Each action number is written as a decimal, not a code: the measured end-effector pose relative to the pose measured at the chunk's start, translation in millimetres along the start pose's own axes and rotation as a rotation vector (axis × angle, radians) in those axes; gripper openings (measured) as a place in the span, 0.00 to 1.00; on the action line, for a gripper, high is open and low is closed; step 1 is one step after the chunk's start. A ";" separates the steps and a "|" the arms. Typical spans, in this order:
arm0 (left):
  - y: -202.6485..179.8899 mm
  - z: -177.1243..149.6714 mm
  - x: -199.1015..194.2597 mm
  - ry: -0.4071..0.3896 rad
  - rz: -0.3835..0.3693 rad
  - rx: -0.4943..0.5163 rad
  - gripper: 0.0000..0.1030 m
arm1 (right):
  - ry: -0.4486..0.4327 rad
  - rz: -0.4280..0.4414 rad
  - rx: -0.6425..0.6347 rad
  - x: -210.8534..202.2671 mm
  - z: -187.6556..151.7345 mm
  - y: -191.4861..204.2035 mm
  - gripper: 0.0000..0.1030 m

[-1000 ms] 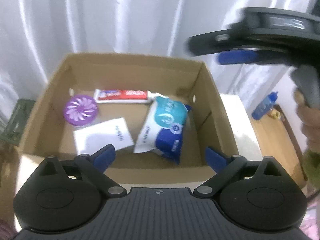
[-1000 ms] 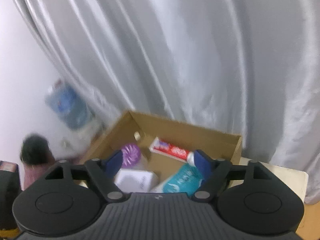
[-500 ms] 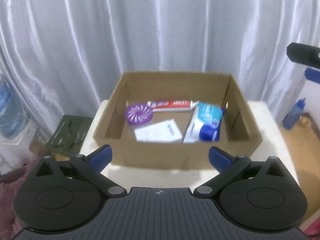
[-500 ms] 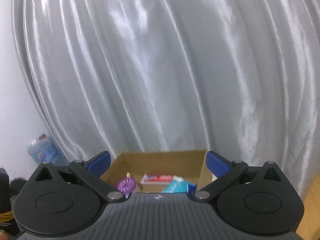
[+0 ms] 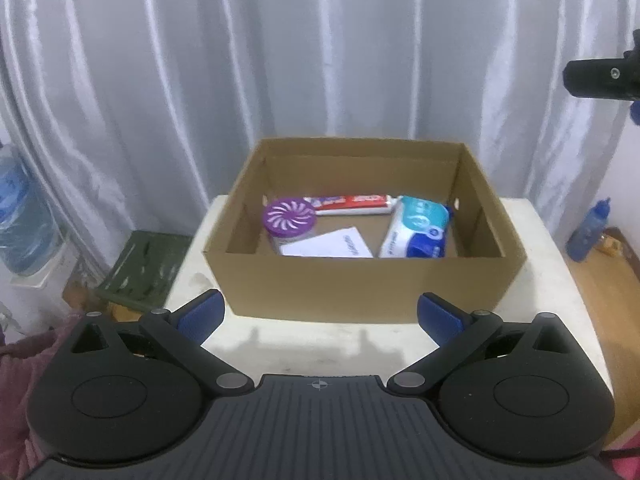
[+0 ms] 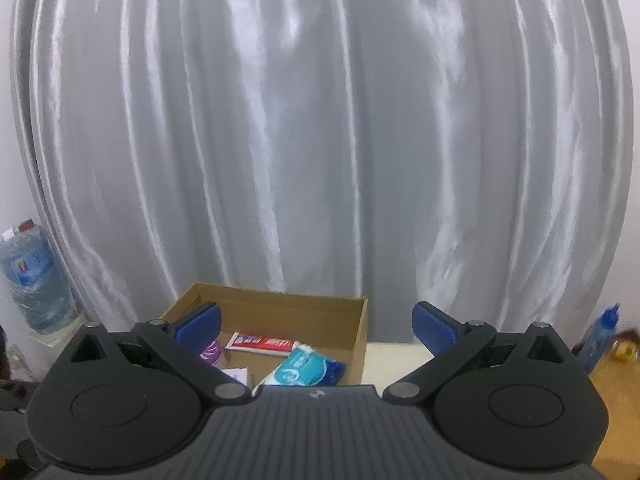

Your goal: Organize objects

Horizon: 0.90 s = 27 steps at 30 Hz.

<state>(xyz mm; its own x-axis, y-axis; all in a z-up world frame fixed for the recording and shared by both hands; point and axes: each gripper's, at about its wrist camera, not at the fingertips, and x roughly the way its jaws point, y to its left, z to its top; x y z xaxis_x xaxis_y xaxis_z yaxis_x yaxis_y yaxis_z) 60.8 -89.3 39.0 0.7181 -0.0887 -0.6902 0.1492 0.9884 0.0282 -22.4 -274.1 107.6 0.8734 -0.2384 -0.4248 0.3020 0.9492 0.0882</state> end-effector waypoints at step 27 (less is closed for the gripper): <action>40.4 9.6 52.9 0.123 0.007 0.004 1.00 | 0.311 -0.142 0.176 46.2 -76.7 30.9 1.00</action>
<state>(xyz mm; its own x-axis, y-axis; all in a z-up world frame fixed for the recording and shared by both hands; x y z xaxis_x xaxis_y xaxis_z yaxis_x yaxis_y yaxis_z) 111.4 -55.3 10.5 0.6307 -0.0658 -0.7732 0.1472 0.9885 0.0360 -2.0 -240.0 21.6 0.6687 -0.2660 -0.6943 0.4965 0.8549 0.1507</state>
